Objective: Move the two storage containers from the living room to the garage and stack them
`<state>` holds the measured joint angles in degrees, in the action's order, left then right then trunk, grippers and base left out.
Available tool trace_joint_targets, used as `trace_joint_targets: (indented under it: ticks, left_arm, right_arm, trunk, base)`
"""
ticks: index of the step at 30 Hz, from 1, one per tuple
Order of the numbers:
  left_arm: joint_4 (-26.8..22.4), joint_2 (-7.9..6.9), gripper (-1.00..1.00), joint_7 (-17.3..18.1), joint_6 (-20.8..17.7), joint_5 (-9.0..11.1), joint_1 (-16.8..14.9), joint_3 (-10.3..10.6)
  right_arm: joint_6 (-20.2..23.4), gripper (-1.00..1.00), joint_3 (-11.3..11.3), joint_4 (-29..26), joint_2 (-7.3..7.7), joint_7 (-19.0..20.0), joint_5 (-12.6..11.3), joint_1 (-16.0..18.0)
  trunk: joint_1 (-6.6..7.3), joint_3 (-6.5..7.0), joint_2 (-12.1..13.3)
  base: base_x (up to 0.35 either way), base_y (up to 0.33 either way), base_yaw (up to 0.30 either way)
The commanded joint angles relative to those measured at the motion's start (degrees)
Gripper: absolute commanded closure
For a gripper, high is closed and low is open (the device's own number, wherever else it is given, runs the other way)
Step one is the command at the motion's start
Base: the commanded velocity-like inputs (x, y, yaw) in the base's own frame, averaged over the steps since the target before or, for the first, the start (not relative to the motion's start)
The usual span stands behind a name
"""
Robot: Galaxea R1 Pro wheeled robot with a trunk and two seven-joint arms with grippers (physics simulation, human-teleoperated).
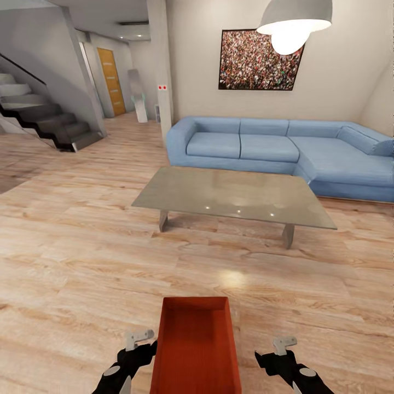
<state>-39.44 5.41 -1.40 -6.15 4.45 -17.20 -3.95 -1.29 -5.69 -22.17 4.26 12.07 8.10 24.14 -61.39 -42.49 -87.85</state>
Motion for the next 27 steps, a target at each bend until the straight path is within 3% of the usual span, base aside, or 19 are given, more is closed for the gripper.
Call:
trace_joint_targets:
  ticks: [1, 8, 13, 21, 27]
  left_arm:
    - [-0.1, 0.04, -1.0, -0.1, -0.4, 0.4, 0.0, -0.1]
    - [0.2, -0.03, -1.0, 0.4, -1.2, 0.2, 0.0, 1.1]
    - [0.6, -0.05, -1.0, 0.1, -3.4, 0.1, 0.0, 2.6]
    - [0.7, -0.34, -1.0, 0.0, -4.7, 0.1, 0.0, 3.1]
    - [0.6, -0.33, -1.0, -0.2, -4.7, 0.0, 0.0, 3.1]
  right_arm:
    - [-0.1, -1.0, -0.5, 0.0, -0.04, 0.4, 0.6, 0.0]
    - [-0.1, -1.0, -0.5, 0.1, -0.2, 0.8, 0.6, 0.0]
    - [-0.1, -1.0, -0.6, 0.6, -0.98, 4.9, 0.6, 0.0]
    - [-0.1, -1.0, -0.7, 0.6, -1.25, 10.4, 0.7, 0.0]
    - [0.0, -1.0, -1.0, 0.2, -1.27, 11.7, 0.7, 0.0]
  trunk:
    - [-0.19, -0.23, -0.4]
    - [-1.73, -1.49, -3.2]
    - [-2.83, -2.38, -5.3]
    - [-2.83, -2.38, -5.3]
    - [-2.83, -2.38, -5.3]
  base:
    - [-0.306, 0.0, 0.0]
    - [-0.126, 0.0, 0.0]
    - [-0.006, 0.0, 0.0]
    - [0.0, 0.0, 0.0]
    - [0.0, 0.0, 0.0]
